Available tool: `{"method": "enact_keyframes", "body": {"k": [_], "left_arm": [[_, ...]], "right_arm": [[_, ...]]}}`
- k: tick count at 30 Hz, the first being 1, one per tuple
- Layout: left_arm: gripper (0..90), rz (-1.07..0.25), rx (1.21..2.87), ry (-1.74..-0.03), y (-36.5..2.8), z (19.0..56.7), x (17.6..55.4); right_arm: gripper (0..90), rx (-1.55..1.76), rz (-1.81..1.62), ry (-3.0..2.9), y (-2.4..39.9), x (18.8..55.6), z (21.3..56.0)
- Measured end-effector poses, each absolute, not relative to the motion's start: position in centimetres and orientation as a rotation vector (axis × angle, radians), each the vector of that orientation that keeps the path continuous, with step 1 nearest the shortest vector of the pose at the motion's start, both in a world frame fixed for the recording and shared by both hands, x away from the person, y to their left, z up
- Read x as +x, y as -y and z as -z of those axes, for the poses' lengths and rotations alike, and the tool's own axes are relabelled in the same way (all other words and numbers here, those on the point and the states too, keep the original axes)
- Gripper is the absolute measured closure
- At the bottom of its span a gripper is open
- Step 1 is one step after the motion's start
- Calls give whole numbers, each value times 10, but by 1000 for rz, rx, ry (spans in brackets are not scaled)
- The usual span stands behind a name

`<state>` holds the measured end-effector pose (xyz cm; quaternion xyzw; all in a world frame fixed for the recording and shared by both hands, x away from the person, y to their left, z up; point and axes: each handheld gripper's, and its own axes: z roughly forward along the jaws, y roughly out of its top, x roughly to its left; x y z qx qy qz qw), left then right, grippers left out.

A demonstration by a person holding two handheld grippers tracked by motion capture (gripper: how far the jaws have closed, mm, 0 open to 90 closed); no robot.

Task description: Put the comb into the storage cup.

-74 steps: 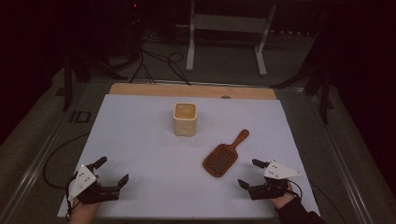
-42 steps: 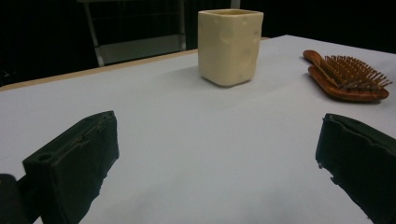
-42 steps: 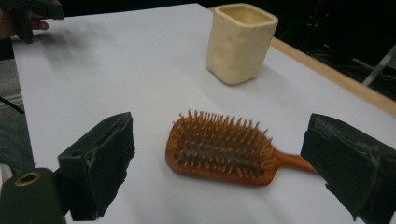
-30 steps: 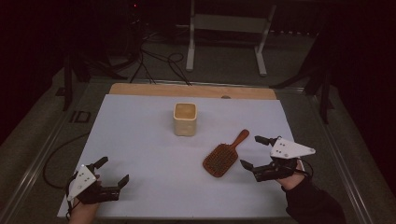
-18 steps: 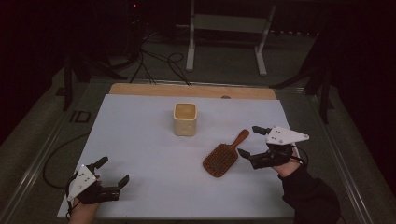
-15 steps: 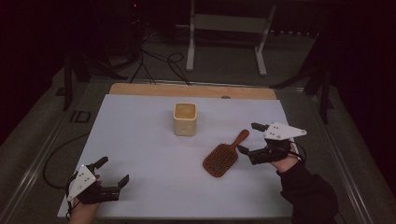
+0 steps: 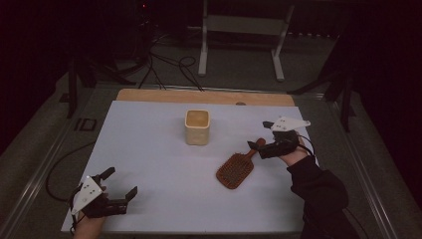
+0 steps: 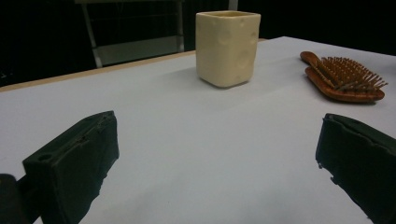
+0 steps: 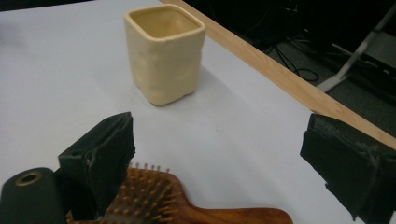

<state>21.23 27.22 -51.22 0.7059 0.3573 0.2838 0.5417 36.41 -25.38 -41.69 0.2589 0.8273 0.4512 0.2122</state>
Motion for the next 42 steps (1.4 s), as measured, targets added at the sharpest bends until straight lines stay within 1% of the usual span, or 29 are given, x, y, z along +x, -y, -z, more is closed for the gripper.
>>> {"method": "enact_keyframes", "body": {"k": [8,9,12,13,21,24,27,30,33,42], "left_arm": [[2,-671,1666,-848,-273,512,212],[2,-671,1668,-850,-273,512,212],[2,-670,1667,-850,-273,512,212],[2,-670,1664,-851,-273,512,212],[2,-669,1665,-856,-275,512,212],[2,-668,1656,-858,-275,512,211],[2,-670,1662,-857,-275,512,211],[2,-669,1657,-857,-276,512,211],[2,-670,1660,-859,-276,512,210],[2,-669,1660,-858,-276,512,210]], "right_arm": [[90,770,-1236,-2321,253,384,431],[112,778,-1230,-2329,252,386,433],[114,796,-1197,-2349,251,394,440],[130,800,-1188,-2355,250,396,442],[172,843,-1104,-2413,246,411,457],[238,843,-1082,-2428,244,414,463],[355,852,-1063,-2438,243,418,468],[443,856,-1025,-2450,241,421,471],[558,870,-983,-2445,240,425,475],[794,872,-848,-2471,238,431,483]]}}
